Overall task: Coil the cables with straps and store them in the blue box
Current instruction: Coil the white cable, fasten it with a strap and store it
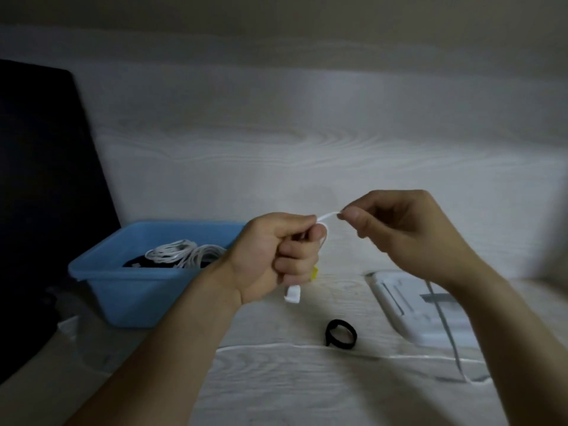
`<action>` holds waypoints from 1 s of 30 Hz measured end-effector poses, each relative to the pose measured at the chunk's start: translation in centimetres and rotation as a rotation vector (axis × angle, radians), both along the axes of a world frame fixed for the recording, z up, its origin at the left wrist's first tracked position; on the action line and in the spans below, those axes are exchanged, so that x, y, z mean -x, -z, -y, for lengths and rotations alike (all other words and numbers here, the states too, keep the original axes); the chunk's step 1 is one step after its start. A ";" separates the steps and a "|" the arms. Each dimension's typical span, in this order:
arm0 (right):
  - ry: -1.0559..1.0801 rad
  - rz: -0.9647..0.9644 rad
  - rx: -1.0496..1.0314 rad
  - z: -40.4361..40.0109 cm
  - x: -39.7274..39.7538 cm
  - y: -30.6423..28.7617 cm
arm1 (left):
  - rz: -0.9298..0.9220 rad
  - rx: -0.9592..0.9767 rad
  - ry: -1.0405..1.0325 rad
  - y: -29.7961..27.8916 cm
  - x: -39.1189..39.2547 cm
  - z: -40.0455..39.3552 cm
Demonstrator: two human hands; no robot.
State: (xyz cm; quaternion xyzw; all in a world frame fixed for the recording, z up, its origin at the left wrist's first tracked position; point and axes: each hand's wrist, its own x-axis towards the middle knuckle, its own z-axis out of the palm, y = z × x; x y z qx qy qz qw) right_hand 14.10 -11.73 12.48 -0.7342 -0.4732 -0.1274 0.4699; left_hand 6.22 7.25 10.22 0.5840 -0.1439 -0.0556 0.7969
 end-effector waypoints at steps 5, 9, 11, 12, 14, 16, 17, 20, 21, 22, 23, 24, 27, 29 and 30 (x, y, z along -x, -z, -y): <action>-0.059 -0.111 -0.022 -1.8 0.1 1.4 | 0.029 0.058 0.131 0.3 0.0 -1.0; -0.053 -0.272 -0.014 -2.3 0.4 1.6 | 0.044 0.043 0.131 0.3 0.1 -1.3; -0.066 -0.316 0.030 -2.2 0.4 1.7 | 0.025 0.149 0.045 -0.1 0.2 -1.4; -0.055 -0.317 0.055 -2.1 0.3 1.7 | 0.007 0.238 -0.054 -0.3 0.1 -1.6; 0.012 -0.267 0.098 -2.0 -0.2 1.9 | -0.003 0.435 -0.278 -0.3 -0.4 -2.5; 0.082 -0.218 0.107 -1.9 -0.7 2.1 | 0.004 0.627 -0.437 -0.1 -0.7 -3.4; 0.100 -0.203 0.103 -1.8 -0.9 2.2 | 0.006 0.720 -0.492 0.0 -0.7 -3.9; 0.125 -0.083 0.193 -1.9 -1.0 2.5 | 0.007 0.933 -0.561 0.0 -0.4 -4.6; 0.123 -0.024 0.258 -2.0 -0.9 2.7 | 0.021 0.964 -0.562 0.0 -0.3 -4.7; 0.114 0.022 0.318 -2.1 -0.8 2.8 | 0.039 0.977 -0.566 -0.1 -0.3 -4.7; 0.095 0.055 0.369 -2.3 -0.6 2.9 | 0.058 0.974 -0.578 -0.2 -0.4 -4.6; 0.072 0.083 0.415 -2.5 -0.3 3.1 | 0.073 0.958 -0.596 -0.2 -0.6 -4.5; 0.016 0.143 0.514 -3.3 0.2 3.7 | 0.111 0.794 -0.670 -0.5 -1.0 -3.9; -0.026 0.176 0.530 -3.6 0.5 4.1 | 0.134 0.575 -0.712 -0.5 -1.3 -3.4; -0.047 0.195 0.542 -3.8 0.7 4.1 | 0.150 0.441 -0.726 -0.4 -1.4 -3.2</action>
